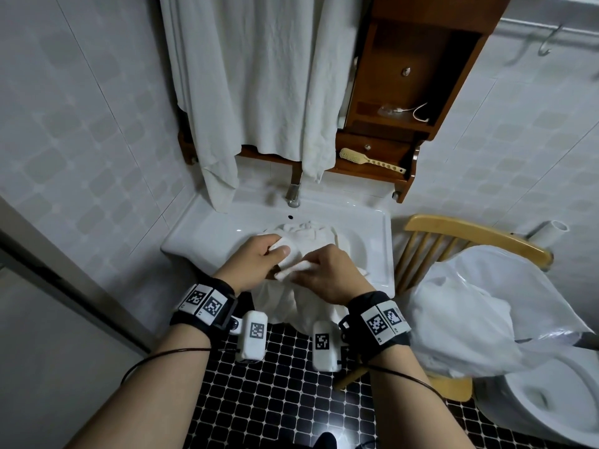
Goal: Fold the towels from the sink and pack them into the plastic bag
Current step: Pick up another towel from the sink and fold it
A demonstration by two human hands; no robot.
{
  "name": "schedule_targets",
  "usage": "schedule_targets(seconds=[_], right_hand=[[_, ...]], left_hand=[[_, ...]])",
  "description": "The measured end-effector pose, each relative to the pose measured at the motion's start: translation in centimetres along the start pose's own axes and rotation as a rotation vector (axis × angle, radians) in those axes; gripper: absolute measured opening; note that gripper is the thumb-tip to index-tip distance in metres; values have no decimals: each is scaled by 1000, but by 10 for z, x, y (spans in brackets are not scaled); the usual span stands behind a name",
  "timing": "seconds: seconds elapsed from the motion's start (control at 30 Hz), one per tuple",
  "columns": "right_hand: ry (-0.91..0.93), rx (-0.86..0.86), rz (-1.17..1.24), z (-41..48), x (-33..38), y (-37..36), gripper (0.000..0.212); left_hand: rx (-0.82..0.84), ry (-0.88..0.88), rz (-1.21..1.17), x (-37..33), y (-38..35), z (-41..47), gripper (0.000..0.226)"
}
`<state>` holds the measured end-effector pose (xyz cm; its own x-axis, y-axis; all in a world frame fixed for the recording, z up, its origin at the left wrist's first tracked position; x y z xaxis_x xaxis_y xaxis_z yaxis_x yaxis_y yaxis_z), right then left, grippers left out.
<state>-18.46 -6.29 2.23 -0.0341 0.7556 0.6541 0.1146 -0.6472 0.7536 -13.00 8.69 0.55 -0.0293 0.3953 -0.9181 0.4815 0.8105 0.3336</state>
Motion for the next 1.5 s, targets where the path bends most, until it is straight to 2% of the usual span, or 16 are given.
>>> schedule_targets(seconds=[0.1, 0.2, 0.33, 0.57, 0.83, 0.9, 0.97, 1.03, 1.1, 1.13, 1.2, 1.23, 1.27, 1.33, 1.43, 1.5], right_hand=[[16, -136, 50, 1, -1, 9, 35], [13, -221, 96, 4, -8, 17, 22], [37, -209, 297, 4, -7, 15, 15], [-3, -364, 166, 1, -2, 17, 17], [52, -422, 80, 0, 4, 23, 19], [15, -517, 78, -5, -4, 30, 23], [-24, -718, -2, -16, -9, 41, 26], [24, -877, -116, -26, 3, 47, 17], [125, -941, -213, -31, 21, 48, 22], [171, -916, -228, -33, 30, 46, 23], [179, -727, -145, -26, 34, 35, 12], [120, -604, -89, -20, 29, 26, 20], [59, -505, -60, -16, 24, 16, 41], [-4, -448, -34, -11, 14, 6, 60], [-68, -545, 22, -6, 2, 9, 26], [-134, -558, -1, -7, -3, 13, 7]], left_hand=[[18, 59, -112, -2, -4, -4, 29], [46, 88, -151, 3, -7, -4, 26], [107, 97, -230, 2, -15, -7, 27], [139, 134, -334, -5, -23, -8, 34], [182, 93, -185, -8, -20, -11, 28], [137, 95, -171, -10, -16, -11, 24], [6, 70, -152, -17, -4, -11, 17], [-138, 20, -127, -29, 10, -13, 12], [-238, -49, -112, -44, 21, -17, 24], [-267, -85, -106, -52, 24, -18, 27], [-286, -136, -95, -67, 28, -21, 24], [-284, -151, -95, -74, 29, -22, 25], [-286, -162, -99, -80, 29, -23, 25], [-284, -184, -121, -93, 30, -27, 21], [-276, -316, -139, -120, 31, -36, 24], [-295, -413, -105, -141, 33, -44, 15]])
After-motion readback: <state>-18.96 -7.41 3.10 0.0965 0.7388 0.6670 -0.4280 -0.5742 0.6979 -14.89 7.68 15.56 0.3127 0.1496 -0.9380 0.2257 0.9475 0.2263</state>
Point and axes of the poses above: each hand's wrist, its own z-axis towards the middle knuckle, its own y-axis out of the back of the hand, x = y × z, the point moved 8 cm from there along z, towards the middle knuckle, and after that the axes turned 5 degrees about y, right-handed, at the moved point
